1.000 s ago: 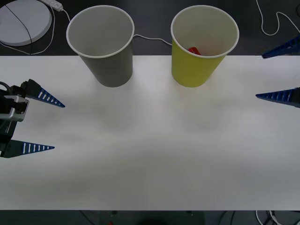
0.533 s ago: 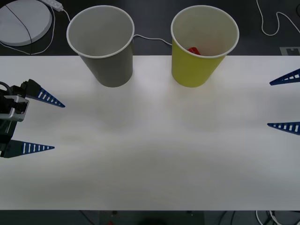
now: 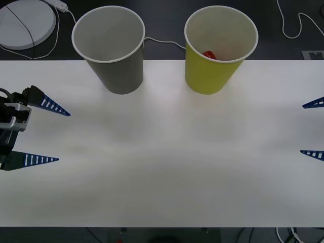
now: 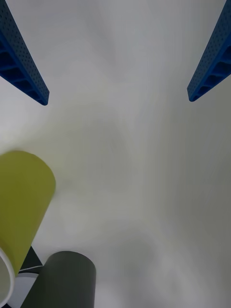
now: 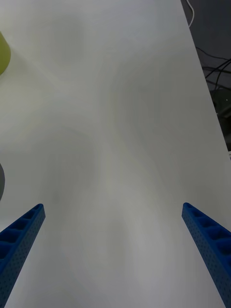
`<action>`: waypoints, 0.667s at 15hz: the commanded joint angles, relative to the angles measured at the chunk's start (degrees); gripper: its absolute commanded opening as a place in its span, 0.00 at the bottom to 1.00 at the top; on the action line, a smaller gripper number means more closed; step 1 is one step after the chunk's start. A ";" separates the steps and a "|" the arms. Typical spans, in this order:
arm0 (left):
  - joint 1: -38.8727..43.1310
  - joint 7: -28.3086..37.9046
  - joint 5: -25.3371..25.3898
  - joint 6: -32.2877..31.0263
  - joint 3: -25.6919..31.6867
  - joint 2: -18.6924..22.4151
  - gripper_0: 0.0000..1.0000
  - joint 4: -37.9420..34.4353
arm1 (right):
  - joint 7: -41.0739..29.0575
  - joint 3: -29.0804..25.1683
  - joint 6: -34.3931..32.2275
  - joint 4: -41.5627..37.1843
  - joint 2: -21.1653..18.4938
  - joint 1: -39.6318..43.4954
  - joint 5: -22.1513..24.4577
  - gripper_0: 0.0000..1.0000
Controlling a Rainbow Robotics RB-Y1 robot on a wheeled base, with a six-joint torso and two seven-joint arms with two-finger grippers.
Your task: Put the can into the green bin and the plastic bottle into the gray bin
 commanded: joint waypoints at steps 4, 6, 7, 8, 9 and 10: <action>0.00 0.00 0.00 0.00 0.00 0.00 1.00 0.00 | 2.01 -1.21 0.00 0.00 -0.09 2.94 0.37 1.00; 0.00 0.00 0.00 0.00 0.00 0.00 1.00 0.00 | 2.80 -1.12 0.00 0.00 0.00 3.38 0.37 1.00; 0.00 0.00 0.00 0.00 0.00 0.00 1.00 0.00 | 3.15 -1.12 0.00 0.00 0.00 3.38 0.29 1.00; 0.00 0.00 0.00 0.00 0.00 0.00 1.00 0.00 | 3.50 -1.21 0.00 0.00 0.00 3.38 0.11 1.00; 0.00 0.00 0.00 0.00 0.00 0.00 1.00 0.00 | 3.85 -1.12 0.09 0.00 0.00 3.38 -0.15 1.00; 0.00 0.00 0.00 0.00 0.00 0.00 1.00 0.00 | 4.29 -1.03 0.09 0.00 0.00 3.38 -0.24 1.00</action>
